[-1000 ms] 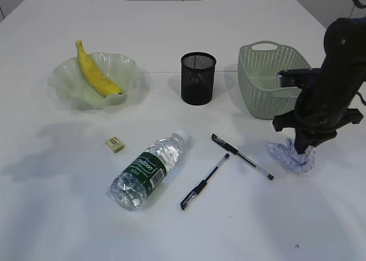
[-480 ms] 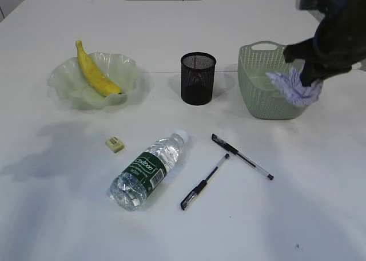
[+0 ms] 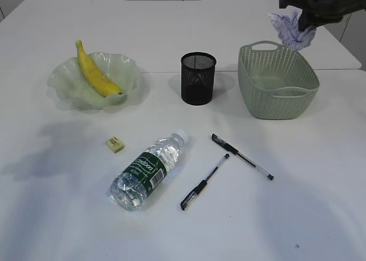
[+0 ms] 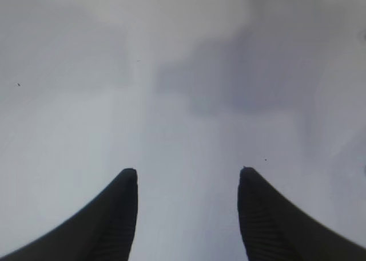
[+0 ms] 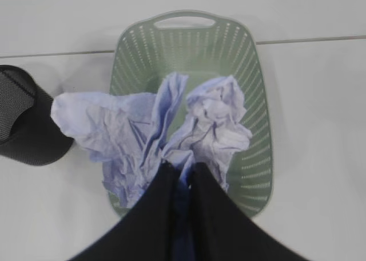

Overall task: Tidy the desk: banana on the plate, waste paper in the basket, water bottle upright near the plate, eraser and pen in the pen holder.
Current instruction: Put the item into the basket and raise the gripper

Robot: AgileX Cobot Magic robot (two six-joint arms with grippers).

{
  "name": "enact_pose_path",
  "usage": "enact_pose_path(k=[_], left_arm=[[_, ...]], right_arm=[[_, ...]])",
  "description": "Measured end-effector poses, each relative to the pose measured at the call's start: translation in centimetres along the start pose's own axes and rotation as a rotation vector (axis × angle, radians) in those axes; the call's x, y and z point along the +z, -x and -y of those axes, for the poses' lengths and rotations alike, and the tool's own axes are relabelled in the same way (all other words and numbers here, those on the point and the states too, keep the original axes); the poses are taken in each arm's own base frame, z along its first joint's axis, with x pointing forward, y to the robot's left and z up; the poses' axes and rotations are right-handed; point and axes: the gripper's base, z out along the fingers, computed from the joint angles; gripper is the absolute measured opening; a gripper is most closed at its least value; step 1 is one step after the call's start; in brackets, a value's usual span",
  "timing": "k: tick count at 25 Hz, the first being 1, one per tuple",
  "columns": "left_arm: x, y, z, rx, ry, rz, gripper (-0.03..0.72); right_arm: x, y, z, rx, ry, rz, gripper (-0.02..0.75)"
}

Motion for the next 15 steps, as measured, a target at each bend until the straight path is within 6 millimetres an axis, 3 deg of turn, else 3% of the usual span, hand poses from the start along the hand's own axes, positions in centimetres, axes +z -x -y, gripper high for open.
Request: enact_pose_path(k=[9,15], left_arm=[[0.0,0.0,0.1,-0.003,-0.006,-0.002,0.395],[0.0,0.0,0.1,-0.003,-0.006,-0.002,0.395]], right_arm=[[8.2,1.2,-1.0,0.062,-0.035,-0.009,0.076],[12.1,0.4,-1.4,0.068,-0.041,-0.045,0.231]])
